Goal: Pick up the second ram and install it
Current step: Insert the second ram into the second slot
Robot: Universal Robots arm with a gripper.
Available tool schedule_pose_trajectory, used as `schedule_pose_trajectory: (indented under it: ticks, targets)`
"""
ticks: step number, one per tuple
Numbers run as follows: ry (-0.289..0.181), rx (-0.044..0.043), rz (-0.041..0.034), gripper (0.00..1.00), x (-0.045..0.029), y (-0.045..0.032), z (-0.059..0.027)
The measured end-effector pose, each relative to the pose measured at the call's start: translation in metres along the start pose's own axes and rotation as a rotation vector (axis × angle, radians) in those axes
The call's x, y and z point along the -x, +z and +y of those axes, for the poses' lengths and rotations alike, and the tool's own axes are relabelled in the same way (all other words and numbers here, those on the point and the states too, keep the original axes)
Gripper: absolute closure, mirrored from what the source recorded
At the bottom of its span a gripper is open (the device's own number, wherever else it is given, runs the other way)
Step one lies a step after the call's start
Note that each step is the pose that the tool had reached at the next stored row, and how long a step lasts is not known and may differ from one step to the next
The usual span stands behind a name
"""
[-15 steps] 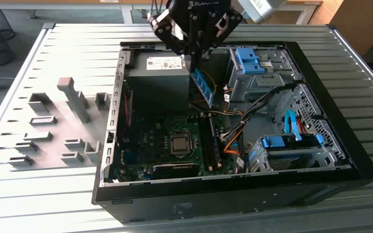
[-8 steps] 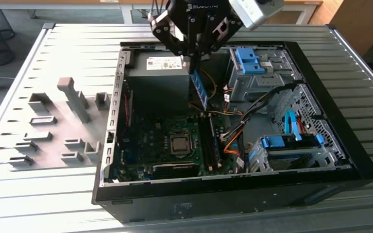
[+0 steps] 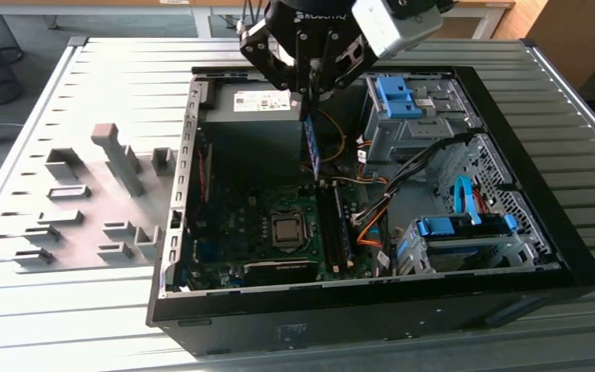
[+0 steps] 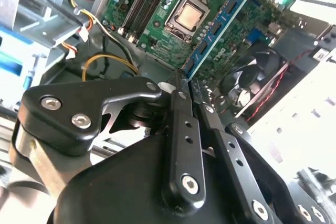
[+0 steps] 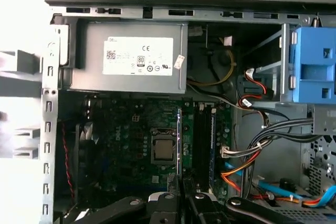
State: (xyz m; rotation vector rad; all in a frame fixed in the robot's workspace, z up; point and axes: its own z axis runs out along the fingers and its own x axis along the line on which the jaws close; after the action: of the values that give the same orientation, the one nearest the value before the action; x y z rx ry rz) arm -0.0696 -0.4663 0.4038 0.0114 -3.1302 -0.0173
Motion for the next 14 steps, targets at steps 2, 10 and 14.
schedule_pose_trajectory:
  ticks: [2,10,14]
  targets:
    - [0.01,0.0001,-0.0001,0.86,0.0,0.0001,0.0]
    - [0.01,0.0003,-0.0002,0.86,-0.0001,0.0002,0.0]
    - [0.011,0.0003,-0.0002,0.86,-0.0002,0.0002,0.0]
